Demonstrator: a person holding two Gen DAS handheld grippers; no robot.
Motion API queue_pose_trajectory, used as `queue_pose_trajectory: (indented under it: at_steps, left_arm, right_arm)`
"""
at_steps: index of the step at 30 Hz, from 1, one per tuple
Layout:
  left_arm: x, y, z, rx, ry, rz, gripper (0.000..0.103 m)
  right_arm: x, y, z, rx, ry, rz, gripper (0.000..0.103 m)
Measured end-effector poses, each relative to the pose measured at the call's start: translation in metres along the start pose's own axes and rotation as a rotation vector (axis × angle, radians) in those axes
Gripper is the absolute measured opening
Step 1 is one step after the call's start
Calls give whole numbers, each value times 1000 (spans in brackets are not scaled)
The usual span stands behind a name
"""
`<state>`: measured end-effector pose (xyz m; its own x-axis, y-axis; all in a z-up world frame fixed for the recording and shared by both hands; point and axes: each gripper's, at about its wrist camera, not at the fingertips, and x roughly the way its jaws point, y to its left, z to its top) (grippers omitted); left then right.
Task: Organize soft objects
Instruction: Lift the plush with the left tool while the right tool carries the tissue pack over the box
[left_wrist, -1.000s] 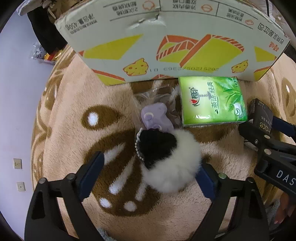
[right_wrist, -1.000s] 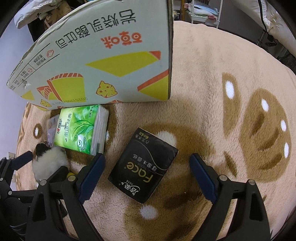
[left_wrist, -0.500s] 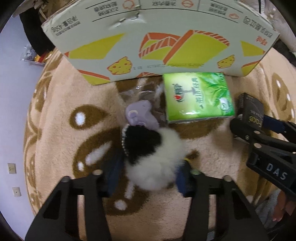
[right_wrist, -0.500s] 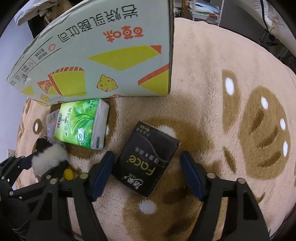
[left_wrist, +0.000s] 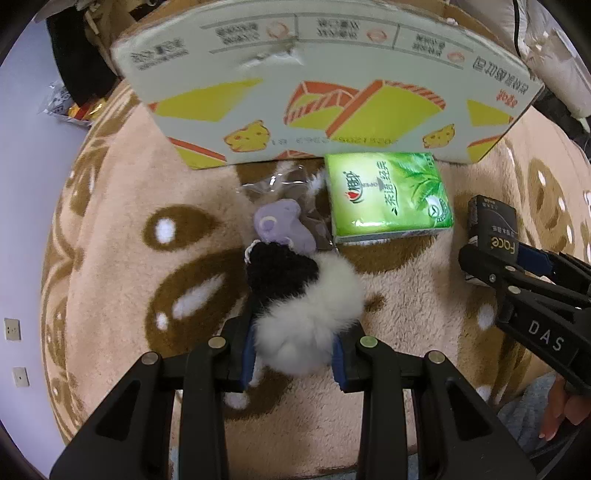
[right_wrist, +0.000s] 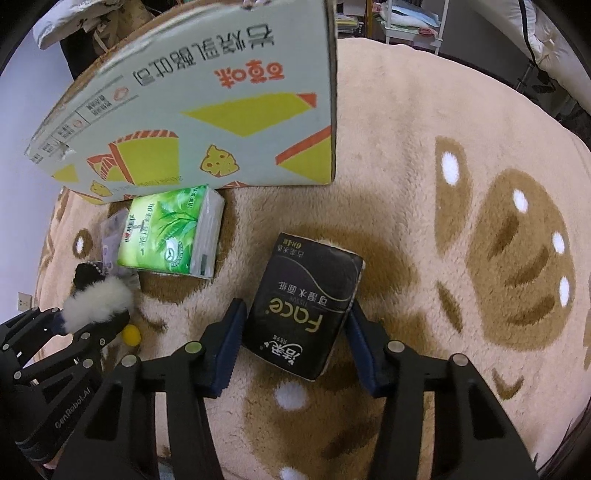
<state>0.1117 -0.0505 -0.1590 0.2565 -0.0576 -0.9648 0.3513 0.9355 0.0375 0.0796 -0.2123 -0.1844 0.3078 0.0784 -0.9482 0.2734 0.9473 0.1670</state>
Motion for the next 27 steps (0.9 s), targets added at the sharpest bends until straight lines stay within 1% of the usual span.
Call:
queue_pose_trajectory:
  at_steps: [4, 9, 15, 17, 20, 21, 24, 27]
  left_arm:
    - [-9, 3, -5, -16, -16, 13, 32]
    - [-28, 5, -8, -38, -78, 8, 32]
    - [-63, 9, -10, -54, -232, 23, 32]
    - [-76, 9, -9, -69, -292, 35, 32]
    - [-89, 11, -8, -86, -360, 54, 32]
    - [-96, 12, -8, -90, -391, 63, 32]
    - [-113, 15, -8, -97, -474, 79, 32]
    - [-131, 12, -8, -83, -559, 101, 32]
  right_arm:
    - [-15, 2, 0, -10, -38, 17, 56]
    - [-38, 4, -4, -24, -93, 22, 56]
    - [-74, 13, -17, -68, -187, 50, 56]
    - [-84, 17, -18, -87, -229, 62, 55]
    - [-98, 25, -20, -109, -293, 72, 55]
    - [-105, 26, -12, -116, -319, 76, 55]
    - [-118, 33, -12, -127, -386, 80, 55]
    - [-134, 38, -6, -138, -456, 73, 55]
